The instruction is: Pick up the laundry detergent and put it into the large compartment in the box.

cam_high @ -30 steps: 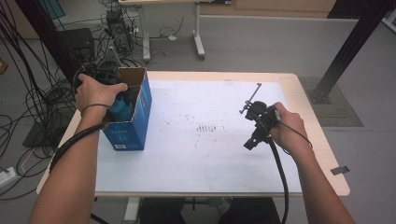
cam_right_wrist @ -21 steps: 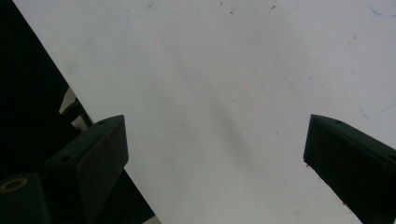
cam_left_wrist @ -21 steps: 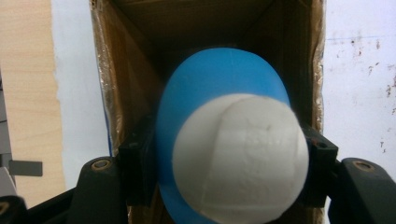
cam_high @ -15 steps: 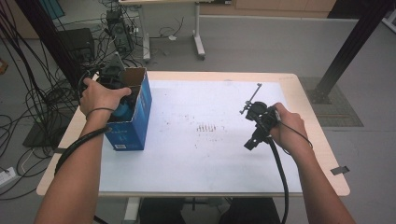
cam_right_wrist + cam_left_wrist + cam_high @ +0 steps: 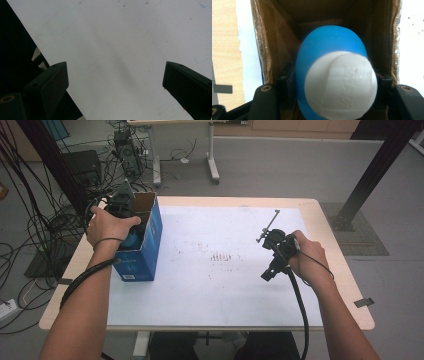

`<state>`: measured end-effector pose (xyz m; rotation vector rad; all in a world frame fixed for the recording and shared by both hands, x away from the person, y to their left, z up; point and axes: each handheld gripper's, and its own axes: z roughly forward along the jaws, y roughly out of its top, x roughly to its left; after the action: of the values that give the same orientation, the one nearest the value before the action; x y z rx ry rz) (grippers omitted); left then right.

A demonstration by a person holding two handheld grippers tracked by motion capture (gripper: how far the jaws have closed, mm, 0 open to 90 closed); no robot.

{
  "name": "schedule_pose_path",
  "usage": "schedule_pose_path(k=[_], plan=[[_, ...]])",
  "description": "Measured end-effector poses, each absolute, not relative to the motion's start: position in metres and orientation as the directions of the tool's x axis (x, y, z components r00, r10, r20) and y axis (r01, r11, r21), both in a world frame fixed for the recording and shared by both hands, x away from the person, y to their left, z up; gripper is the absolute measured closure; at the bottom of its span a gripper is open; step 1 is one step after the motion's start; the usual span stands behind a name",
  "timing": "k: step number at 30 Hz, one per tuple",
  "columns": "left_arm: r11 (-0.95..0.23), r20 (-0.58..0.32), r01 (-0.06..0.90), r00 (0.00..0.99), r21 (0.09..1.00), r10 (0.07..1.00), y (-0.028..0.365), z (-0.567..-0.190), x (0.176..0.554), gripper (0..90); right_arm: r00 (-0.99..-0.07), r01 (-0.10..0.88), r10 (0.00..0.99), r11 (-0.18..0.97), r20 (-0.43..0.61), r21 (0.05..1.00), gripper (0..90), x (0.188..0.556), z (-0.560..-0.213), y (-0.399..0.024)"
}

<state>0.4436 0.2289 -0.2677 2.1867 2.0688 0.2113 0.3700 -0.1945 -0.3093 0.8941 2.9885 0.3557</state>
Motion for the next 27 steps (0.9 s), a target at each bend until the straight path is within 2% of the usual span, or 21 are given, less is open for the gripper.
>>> schedule_pose_path(k=[27], plan=[[-0.05,0.014,0.98,0.048,0.19,0.999,0.2292,-0.2682,0.4437,37.4,-0.837,0.544,0.544,0.811,0.062,0.216,6.3,0.3702,-0.3094,-0.1939]])
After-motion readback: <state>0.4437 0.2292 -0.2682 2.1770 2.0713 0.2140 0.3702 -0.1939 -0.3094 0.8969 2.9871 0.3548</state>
